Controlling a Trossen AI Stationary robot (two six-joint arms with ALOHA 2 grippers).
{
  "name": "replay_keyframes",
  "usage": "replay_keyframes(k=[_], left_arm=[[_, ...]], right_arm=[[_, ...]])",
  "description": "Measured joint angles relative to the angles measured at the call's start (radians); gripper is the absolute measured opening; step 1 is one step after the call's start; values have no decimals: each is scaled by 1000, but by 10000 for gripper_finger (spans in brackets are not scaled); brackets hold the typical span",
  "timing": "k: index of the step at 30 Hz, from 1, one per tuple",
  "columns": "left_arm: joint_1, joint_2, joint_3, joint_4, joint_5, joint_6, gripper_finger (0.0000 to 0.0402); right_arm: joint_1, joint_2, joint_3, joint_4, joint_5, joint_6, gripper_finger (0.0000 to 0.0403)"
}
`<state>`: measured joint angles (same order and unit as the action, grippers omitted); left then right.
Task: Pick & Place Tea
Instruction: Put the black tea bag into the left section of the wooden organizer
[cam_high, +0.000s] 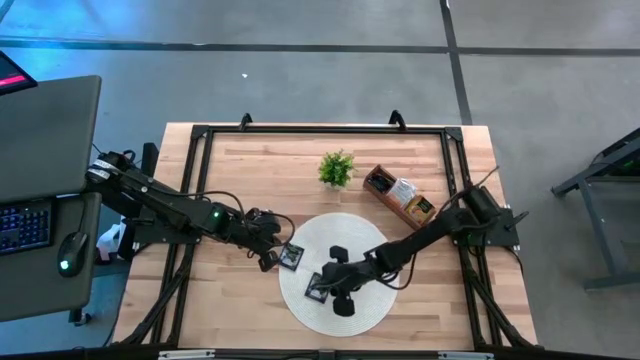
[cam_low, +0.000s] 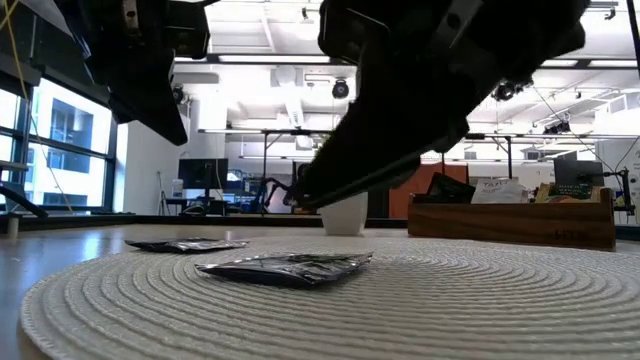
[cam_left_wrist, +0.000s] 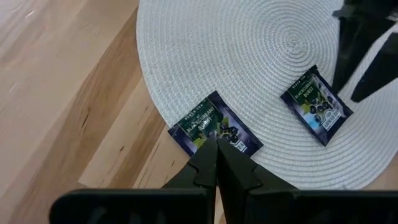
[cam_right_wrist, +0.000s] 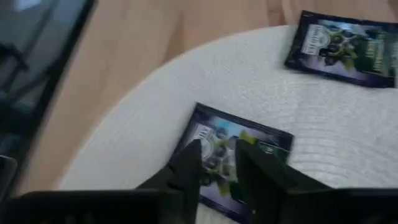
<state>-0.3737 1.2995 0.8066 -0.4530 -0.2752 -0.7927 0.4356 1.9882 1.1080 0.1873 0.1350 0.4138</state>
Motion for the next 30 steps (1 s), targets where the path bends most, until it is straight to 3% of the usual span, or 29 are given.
replay_keyframes(k=[6,11,14,18,26,30], left_arm=[[0,0,0,1,0,-6,4],[0,0,0,0,3,-24,4],[0,0,0,0,2,-24,4],[0,0,0,1,3,-24,4],[0,0,0,9,10,-24,4],[0,0,0,9,11,-24,4]], right_arm=[[26,27,0,-22,149,-70,156],[25,87,2,-6,127,-28,199],[25,118,6,9,146,-27,204],[19,121,6,-32,163,-17,169],[-1,122,3,-44,128,-31,14],[-5,106,1,-22,97,-60,29]])
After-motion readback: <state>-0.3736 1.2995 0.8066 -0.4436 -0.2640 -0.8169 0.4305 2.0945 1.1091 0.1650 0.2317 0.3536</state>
